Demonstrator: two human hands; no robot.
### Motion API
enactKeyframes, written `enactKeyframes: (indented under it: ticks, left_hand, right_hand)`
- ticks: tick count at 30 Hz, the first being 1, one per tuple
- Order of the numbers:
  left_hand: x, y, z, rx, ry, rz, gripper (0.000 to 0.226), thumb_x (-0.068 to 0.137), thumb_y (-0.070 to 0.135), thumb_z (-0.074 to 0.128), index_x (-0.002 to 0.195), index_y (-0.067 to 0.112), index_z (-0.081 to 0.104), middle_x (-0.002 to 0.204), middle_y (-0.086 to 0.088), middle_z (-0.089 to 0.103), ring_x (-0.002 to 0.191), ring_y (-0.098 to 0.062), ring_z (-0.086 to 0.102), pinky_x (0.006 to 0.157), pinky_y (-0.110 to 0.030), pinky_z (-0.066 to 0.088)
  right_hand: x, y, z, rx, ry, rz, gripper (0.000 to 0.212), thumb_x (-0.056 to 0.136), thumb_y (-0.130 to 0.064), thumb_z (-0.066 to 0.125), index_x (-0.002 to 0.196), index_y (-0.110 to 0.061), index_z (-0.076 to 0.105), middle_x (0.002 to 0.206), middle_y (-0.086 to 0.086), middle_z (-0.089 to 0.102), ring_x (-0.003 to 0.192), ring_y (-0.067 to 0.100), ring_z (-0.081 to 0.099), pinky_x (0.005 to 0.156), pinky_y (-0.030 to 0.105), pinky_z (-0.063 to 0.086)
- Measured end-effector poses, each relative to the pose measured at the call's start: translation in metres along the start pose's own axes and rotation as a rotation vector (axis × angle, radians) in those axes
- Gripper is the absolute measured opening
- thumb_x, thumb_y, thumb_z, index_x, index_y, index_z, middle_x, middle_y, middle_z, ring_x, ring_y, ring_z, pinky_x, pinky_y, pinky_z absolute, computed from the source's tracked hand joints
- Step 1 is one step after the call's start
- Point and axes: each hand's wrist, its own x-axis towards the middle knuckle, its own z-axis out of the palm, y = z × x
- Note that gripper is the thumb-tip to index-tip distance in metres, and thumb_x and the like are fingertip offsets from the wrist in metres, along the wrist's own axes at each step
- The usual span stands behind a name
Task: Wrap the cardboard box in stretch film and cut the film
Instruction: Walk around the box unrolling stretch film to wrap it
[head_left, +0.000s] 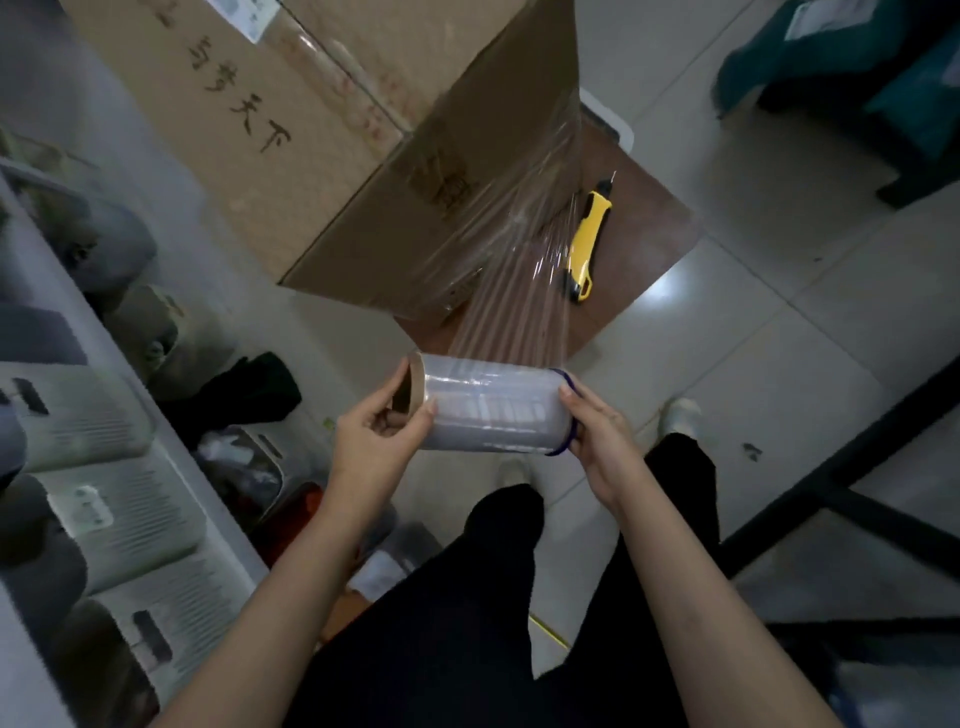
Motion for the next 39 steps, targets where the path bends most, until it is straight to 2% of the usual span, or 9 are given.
enactKeyframes:
  ticks: [3, 10, 16, 19, 24, 30, 35, 37, 39]
  left_hand:
    - [0.010, -0.002, -0.029, 0.087, -0.028, 0.061, 0.049, 0.086, 0.009, 0.065, 0.132, 0.014, 0.051, 0.061, 0.006, 0.049, 0.050, 0.005, 0.044, 0.055, -0.007, 0.040]
    - [0.022, -0.006, -0.068, 0.174, -0.046, 0.112, 0.050, 0.086, 0.014, 0.066, 0.134, 0.018, 0.051, 0.068, -0.004, 0.046, 0.058, 0.001, 0.042, 0.055, -0.008, 0.038]
    - [0.038, -0.013, -0.102, 0.195, -0.121, 0.129, 0.049, 0.085, 0.017, 0.066, 0.132, 0.025, 0.052, 0.058, 0.005, 0.036, 0.048, 0.001, 0.035, 0.050, -0.009, 0.034]
    - [0.059, -0.017, -0.125, 0.244, -0.176, 0.163, 0.051, 0.085, 0.015, 0.066, 0.133, 0.023, 0.050, 0.061, 0.005, 0.042, 0.049, 0.004, 0.041, 0.055, -0.006, 0.037]
    - [0.098, -0.013, -0.167, 0.323, -0.277, 0.224, 0.052, 0.084, 0.010, 0.067, 0.134, 0.011, 0.051, 0.079, -0.005, 0.060, 0.060, 0.005, 0.052, 0.063, -0.006, 0.045]
    - [0.125, -0.011, -0.203, 0.429, -0.346, 0.278, 0.051, 0.085, 0.011, 0.066, 0.133, 0.016, 0.051, 0.064, 0.002, 0.053, 0.051, 0.007, 0.049, 0.059, -0.003, 0.042]
    - [0.156, -0.021, -0.223, 0.452, -0.414, 0.295, 0.056, 0.082, 0.015, 0.070, 0.135, 0.020, 0.051, 0.089, -0.015, 0.068, 0.078, -0.011, 0.059, 0.070, -0.012, 0.050]
    - [0.168, -0.017, -0.228, 0.466, -0.467, 0.303, 0.056, 0.082, 0.011, 0.069, 0.134, 0.021, 0.050, 0.083, -0.013, 0.064, 0.076, -0.011, 0.057, 0.070, -0.011, 0.049]
    - [0.181, -0.010, -0.231, 0.482, -0.517, 0.344, 0.055, 0.083, 0.007, 0.068, 0.133, 0.020, 0.050, 0.077, -0.003, 0.061, 0.063, 0.001, 0.053, 0.063, -0.007, 0.046]
  right_hand:
    - [-0.003, 0.029, 0.027, 0.081, 0.008, -0.010, 0.041, 0.089, -0.016, 0.060, 0.130, -0.012, 0.056, 0.122, 0.008, 0.063, 0.100, 0.015, 0.062, 0.076, 0.020, 0.055]
    - [-0.007, 0.065, 0.063, 0.185, 0.008, -0.067, 0.038, 0.089, -0.017, 0.060, 0.126, -0.019, 0.057, 0.105, -0.004, 0.068, 0.093, 0.012, 0.064, 0.072, 0.017, 0.054]
    - [-0.010, 0.091, 0.093, 0.262, 0.050, -0.096, 0.035, 0.088, -0.019, 0.061, 0.123, -0.019, 0.060, 0.101, -0.005, 0.068, 0.084, 0.008, 0.066, 0.061, 0.018, 0.053]
    - [-0.009, 0.104, 0.118, 0.361, 0.060, -0.120, 0.028, 0.090, -0.014, 0.059, 0.118, -0.019, 0.059, 0.096, -0.004, 0.068, 0.072, 0.004, 0.069, 0.057, 0.017, 0.053]
    - [0.006, 0.136, 0.169, 0.448, 0.109, -0.185, 0.033, 0.088, -0.018, 0.062, 0.120, -0.015, 0.061, 0.103, -0.001, 0.069, 0.084, 0.008, 0.067, 0.068, 0.018, 0.055]
    - [0.014, 0.161, 0.213, 0.516, 0.085, -0.220, 0.016, 0.089, -0.020, 0.060, 0.103, -0.025, 0.067, 0.098, -0.005, 0.071, 0.087, 0.009, 0.067, 0.067, 0.019, 0.054]
    - [0.028, 0.175, 0.238, 0.578, 0.123, -0.245, 0.032, 0.087, -0.019, 0.062, 0.119, -0.014, 0.063, 0.105, 0.002, 0.070, 0.091, 0.014, 0.067, 0.075, 0.023, 0.055]
    - [0.034, 0.181, 0.250, 0.633, 0.144, -0.261, 0.027, 0.088, -0.017, 0.061, 0.115, -0.016, 0.064, 0.101, 0.001, 0.071, 0.086, 0.011, 0.068, 0.074, 0.022, 0.056]
    - [0.041, 0.184, 0.265, 0.666, 0.160, -0.289, 0.024, 0.089, -0.016, 0.059, 0.112, -0.018, 0.064, 0.098, -0.002, 0.071, 0.082, 0.007, 0.068, 0.068, 0.019, 0.055]
